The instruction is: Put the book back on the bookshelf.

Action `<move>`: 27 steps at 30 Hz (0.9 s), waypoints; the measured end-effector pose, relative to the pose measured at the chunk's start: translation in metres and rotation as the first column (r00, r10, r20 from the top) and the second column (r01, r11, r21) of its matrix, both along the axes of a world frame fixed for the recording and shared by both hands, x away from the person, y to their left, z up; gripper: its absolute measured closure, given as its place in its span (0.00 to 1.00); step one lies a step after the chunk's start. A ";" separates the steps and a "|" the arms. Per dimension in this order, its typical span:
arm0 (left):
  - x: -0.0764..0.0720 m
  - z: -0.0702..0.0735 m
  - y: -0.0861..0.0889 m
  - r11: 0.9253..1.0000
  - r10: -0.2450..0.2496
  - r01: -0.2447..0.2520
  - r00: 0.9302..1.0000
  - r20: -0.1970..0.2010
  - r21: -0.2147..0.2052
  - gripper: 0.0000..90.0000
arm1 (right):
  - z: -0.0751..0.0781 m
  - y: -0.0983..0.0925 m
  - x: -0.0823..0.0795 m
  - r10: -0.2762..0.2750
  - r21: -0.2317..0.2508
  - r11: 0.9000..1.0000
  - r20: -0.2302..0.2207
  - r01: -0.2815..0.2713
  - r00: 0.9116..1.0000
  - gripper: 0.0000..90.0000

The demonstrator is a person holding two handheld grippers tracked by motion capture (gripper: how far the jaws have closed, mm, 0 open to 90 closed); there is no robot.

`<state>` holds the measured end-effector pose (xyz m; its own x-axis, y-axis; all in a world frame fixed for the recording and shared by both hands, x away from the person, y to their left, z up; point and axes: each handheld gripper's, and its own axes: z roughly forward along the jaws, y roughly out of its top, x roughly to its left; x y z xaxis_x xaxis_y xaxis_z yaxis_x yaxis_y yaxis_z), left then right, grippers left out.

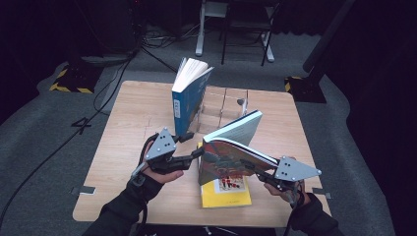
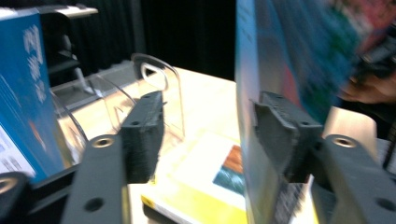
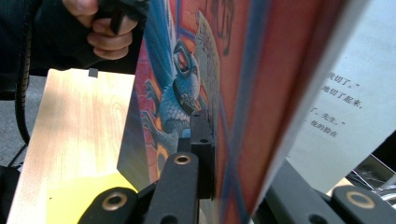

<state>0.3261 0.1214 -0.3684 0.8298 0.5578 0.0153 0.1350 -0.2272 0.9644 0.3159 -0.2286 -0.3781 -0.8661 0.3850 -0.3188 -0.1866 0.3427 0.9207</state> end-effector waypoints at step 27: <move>-0.008 -0.053 -0.056 0.980 -0.173 0.178 0.983 -0.060 0.091 0.53 | -0.001 -0.004 -0.006 0.009 0.000 1.000 -0.002 -0.009 1.000 0.92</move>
<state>0.3181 0.0649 -0.4209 0.9158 0.4013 0.0159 0.1338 -0.3423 0.9300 0.3098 -0.2325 -0.3787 -0.8701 0.3775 -0.3169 -0.1876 0.3410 0.9211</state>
